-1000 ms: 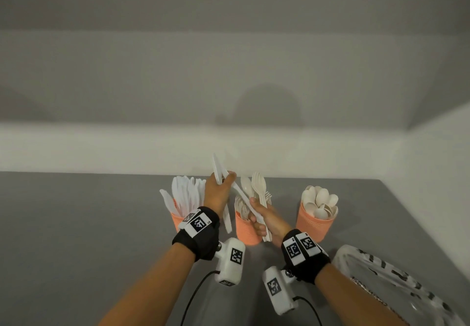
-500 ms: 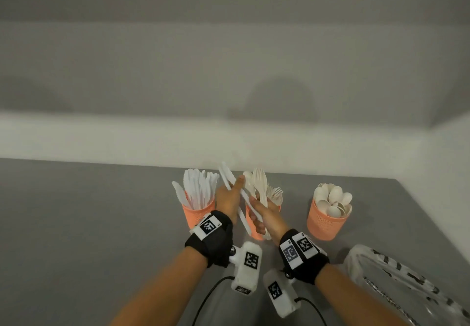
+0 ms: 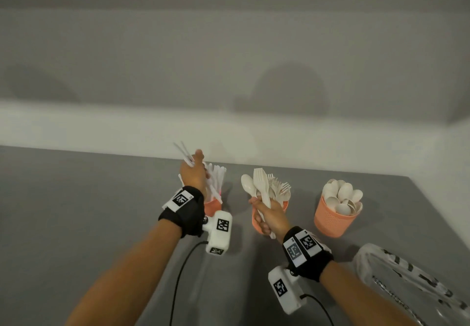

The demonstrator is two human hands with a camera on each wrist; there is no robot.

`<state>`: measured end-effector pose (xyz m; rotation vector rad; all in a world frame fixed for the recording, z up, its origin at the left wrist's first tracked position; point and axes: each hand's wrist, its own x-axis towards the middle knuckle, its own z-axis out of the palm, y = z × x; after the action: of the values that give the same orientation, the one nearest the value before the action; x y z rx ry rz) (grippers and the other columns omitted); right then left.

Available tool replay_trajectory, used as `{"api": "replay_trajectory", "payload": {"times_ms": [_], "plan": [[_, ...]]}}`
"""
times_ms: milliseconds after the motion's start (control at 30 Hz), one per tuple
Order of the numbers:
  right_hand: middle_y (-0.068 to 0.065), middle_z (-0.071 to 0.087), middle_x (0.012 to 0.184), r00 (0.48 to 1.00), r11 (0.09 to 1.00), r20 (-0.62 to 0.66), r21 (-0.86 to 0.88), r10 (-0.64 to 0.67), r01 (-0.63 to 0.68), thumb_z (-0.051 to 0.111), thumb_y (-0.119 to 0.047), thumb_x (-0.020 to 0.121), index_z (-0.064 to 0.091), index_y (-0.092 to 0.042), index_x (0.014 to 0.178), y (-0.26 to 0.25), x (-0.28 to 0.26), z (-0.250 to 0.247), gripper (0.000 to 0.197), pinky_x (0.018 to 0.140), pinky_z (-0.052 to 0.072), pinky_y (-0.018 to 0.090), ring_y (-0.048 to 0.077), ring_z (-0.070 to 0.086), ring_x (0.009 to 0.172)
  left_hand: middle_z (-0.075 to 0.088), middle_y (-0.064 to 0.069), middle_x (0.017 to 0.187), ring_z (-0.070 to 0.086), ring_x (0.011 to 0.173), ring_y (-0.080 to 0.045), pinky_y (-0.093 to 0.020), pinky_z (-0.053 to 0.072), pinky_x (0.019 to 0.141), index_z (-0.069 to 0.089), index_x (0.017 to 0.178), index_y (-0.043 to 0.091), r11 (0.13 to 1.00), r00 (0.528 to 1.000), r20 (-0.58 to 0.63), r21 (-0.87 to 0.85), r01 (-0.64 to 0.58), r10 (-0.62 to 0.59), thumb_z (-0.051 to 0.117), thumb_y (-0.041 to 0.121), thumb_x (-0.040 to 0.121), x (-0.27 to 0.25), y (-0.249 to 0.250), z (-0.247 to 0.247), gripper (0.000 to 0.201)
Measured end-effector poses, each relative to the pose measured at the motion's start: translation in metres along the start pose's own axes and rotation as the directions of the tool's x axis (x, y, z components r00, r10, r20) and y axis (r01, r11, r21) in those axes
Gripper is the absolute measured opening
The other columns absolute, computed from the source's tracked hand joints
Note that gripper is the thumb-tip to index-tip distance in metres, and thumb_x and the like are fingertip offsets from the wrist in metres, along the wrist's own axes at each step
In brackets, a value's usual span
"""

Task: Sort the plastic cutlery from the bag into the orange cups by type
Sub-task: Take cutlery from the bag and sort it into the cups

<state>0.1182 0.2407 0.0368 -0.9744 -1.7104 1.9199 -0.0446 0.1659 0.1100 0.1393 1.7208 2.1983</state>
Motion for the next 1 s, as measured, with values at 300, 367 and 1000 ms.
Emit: {"api": "replay_trajectory", "payload": {"times_ms": [300,367,1000], "plan": [[-0.004,0.038,0.040,0.999,0.986,-0.001,0.164,0.038,-0.037,0.034,-0.049,0.096,0.057,-0.016,0.090,-0.010,0.011,0.004,0.041,0.033,0.021,0.010,0.006,0.027,0.025,0.034,-0.004,0.051,0.035,0.045,-0.015,-0.027,0.033,0.051,0.036,0.055,0.014,0.937,0.954,0.014,0.184,-0.297,0.299,0.046,0.044,0.093,0.026,0.013,-0.007,0.049],[-0.003,0.039,0.042,0.999,0.987,0.001,0.156,0.047,-0.046,0.031,-0.053,0.095,0.059,-0.018,0.091,-0.005,0.014,0.004,0.045,0.033,0.022,0.011,0.006,0.027,0.026,0.035,-0.005,0.052,0.036,0.049,-0.019,-0.030,0.034,0.053,0.035,0.056,0.014,0.917,0.946,0.064,0.233,-0.324,0.318,0.045,0.043,0.093,0.023,-0.002,-0.009,0.048],[-0.004,0.043,0.037,0.999,0.981,-0.033,0.192,0.044,-0.037,0.031,-0.041,0.099,0.056,-0.013,0.088,-0.017,0.000,-0.002,0.038,0.028,0.021,0.008,0.004,0.028,0.021,0.058,-0.019,0.116,0.057,0.107,-0.032,-0.040,0.045,0.094,0.049,0.129,0.001,0.321,0.707,0.588,0.632,-0.705,0.393,0.045,-0.002,0.091,0.014,-0.044,-0.018,0.039]]}}
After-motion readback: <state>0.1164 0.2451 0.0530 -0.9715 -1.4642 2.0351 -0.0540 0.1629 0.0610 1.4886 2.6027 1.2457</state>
